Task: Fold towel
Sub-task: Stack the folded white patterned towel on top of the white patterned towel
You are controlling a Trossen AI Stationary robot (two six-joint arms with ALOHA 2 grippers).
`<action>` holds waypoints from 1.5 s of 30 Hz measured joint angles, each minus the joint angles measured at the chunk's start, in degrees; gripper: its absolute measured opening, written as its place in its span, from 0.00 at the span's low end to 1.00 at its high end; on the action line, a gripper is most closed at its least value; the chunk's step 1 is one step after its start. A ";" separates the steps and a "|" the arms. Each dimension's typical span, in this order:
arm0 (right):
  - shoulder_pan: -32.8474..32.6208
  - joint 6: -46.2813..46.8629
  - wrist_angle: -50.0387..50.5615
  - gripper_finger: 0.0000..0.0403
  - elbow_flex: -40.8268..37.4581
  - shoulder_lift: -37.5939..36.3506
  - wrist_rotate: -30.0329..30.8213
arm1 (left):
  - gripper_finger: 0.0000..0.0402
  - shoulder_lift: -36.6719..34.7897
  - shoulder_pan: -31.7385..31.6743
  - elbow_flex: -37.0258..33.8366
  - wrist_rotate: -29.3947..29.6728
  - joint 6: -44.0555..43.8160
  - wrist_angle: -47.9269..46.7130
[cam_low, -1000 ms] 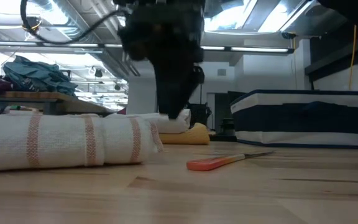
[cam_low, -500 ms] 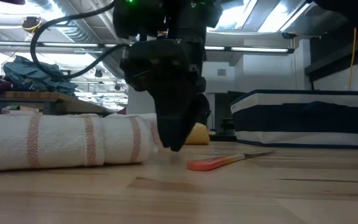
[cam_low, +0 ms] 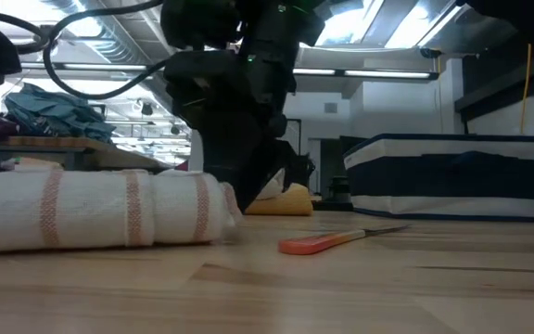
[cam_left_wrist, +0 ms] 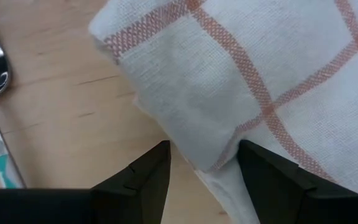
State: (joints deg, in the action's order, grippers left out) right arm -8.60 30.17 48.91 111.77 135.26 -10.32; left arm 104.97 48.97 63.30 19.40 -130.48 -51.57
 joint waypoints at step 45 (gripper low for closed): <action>1.24 5.72 2.80 0.45 0.00 -3.55 -9.26 | 0.45 1.66 -0.59 -0.12 3.24 4.70 0.08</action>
State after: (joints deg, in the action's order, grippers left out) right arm -7.36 35.89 51.71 111.77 131.71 -19.58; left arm 106.63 48.38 63.18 22.64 -125.78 -51.49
